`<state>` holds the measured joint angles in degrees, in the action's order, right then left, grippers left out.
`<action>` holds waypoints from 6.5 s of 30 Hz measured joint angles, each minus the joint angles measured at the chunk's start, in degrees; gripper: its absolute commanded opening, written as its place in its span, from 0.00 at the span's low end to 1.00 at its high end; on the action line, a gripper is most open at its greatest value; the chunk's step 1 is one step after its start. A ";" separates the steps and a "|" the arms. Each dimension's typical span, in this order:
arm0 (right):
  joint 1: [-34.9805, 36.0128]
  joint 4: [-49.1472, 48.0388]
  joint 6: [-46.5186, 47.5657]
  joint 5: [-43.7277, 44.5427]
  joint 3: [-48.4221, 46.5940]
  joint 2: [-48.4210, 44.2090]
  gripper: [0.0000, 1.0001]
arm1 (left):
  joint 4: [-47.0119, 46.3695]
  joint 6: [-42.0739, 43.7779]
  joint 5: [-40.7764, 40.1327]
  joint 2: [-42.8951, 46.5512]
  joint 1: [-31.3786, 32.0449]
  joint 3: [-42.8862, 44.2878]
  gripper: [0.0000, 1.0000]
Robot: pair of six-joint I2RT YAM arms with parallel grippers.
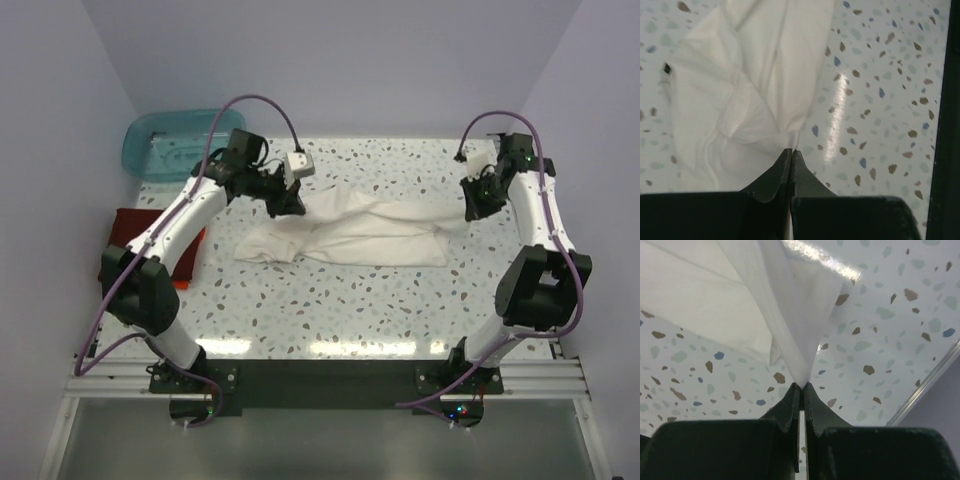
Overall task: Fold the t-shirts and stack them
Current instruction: Flatten the tshirt out
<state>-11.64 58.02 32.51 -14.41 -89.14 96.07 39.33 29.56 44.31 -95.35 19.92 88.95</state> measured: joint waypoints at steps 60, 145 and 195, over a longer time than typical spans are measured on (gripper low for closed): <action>1.51 1.27 0.70 0.42 8.87 -4.31 0.00 | -1.46 -10.73 3.48 -19.12 -8.52 -6.62 0.51; 1.68 -38.73 -10.01 10.58 -19.58 -26.45 0.00 | -39.04 -18.23 -27.63 28.72 -15.56 11.93 0.00; 2.29 -40.39 9.81 4.98 4.07 18.38 0.00 | -26.40 -0.42 -25.29 -37.97 -7.08 23.39 0.00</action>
<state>-9.34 17.63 42.33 -9.43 -85.08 114.45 12.93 29.15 19.03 -133.32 12.84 112.33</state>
